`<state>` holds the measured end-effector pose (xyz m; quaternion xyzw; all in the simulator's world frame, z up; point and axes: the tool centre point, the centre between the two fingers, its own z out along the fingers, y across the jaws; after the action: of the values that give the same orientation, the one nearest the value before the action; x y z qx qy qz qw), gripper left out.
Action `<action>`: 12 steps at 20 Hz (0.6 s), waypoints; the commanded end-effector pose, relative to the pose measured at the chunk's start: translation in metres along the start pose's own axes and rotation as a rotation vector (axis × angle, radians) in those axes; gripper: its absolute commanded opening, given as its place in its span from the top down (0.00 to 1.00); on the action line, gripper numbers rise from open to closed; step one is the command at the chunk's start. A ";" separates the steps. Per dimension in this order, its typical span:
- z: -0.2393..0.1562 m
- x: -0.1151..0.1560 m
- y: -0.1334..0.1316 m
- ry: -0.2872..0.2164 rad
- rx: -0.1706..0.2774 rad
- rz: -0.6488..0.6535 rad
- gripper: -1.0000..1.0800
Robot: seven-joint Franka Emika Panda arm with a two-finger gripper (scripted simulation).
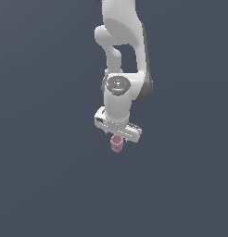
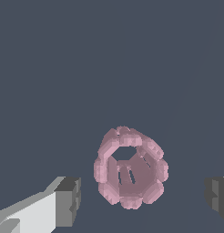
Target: Pick up the object and move it to a goal position.
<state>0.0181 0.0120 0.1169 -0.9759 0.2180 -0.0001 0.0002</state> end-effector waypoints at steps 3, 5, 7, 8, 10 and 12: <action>0.013 0.000 0.000 0.000 0.000 0.001 0.04; 0.025 -0.001 0.001 0.000 -0.001 0.002 0.04; 0.035 -0.001 0.001 0.000 -0.001 0.003 0.04; 0.040 -0.001 0.001 0.000 -0.001 0.004 0.04; 0.046 -0.001 0.001 0.000 -0.001 0.004 0.04; 0.049 -0.001 0.000 0.000 -0.001 0.004 0.04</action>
<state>0.0166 0.0118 0.0710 -0.9755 0.2201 0.0008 -0.0003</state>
